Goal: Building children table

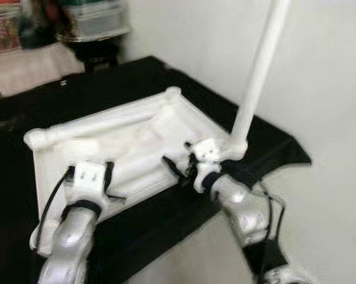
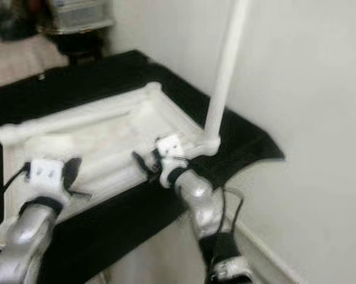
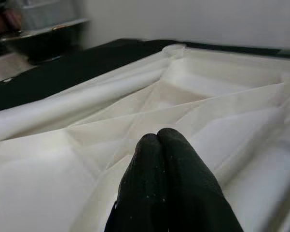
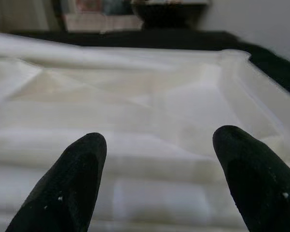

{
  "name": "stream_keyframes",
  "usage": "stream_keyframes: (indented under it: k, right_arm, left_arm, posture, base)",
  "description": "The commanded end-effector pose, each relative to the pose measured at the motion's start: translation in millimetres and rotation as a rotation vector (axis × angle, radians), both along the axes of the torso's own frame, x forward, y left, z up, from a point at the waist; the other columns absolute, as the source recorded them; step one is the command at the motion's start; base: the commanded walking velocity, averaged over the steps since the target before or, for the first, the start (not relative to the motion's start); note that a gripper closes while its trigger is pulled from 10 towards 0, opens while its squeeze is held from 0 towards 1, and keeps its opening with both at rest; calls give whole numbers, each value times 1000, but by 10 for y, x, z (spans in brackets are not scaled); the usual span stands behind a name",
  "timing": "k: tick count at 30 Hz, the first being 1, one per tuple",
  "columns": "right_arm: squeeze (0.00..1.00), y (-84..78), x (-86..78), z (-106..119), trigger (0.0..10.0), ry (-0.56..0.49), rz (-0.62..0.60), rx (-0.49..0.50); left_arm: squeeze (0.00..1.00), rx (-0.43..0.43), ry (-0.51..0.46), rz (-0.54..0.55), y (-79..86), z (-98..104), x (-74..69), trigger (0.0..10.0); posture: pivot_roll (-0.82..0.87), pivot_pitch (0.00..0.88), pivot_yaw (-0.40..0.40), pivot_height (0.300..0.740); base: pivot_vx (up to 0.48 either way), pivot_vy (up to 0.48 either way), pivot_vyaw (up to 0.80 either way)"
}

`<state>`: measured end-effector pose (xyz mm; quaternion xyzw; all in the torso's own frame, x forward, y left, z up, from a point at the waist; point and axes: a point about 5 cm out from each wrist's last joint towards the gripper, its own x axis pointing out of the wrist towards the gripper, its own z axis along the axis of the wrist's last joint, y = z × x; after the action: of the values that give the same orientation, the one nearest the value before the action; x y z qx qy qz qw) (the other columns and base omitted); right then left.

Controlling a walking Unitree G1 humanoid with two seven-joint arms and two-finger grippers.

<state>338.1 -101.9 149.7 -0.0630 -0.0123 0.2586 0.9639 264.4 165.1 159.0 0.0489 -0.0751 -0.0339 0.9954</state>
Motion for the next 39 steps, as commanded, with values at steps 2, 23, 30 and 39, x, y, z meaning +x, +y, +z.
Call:
stream_keyframes:
  k: [2, 23, 30, 39]
  right_arm:
    - [0, 151, -22, 34, 10000, -10, 50, 23]
    - [0, 164, -30, 56, 10000, -8, 67, 37]
    - [0, 161, -33, 55, 10000, -3, 73, 36]
    - [0, 163, -34, 46, 10000, 4, 83, 30]
  left_arm:
    - [0, 13, 33, 32, 100, -67, -24, 10000]
    - [1000, 13, 65, 111, 151, -18, -54, 10000]
    - [1000, -114, 177, 226, 185, 34, -159, 10000]
    - [1000, -283, 294, 283, 158, 45, -313, 10000]
  posture:
    - [-38, 87, 61, 740]
    - [-40, 99, 60, 740]
    - [-41, 105, 64, 740]
    - [-37, 104, 65, 740]
  base:
    - [0, 0, 0]
    - [0, 0, 0]
    - [0, 0, 0]
    - [0, 0, 0]
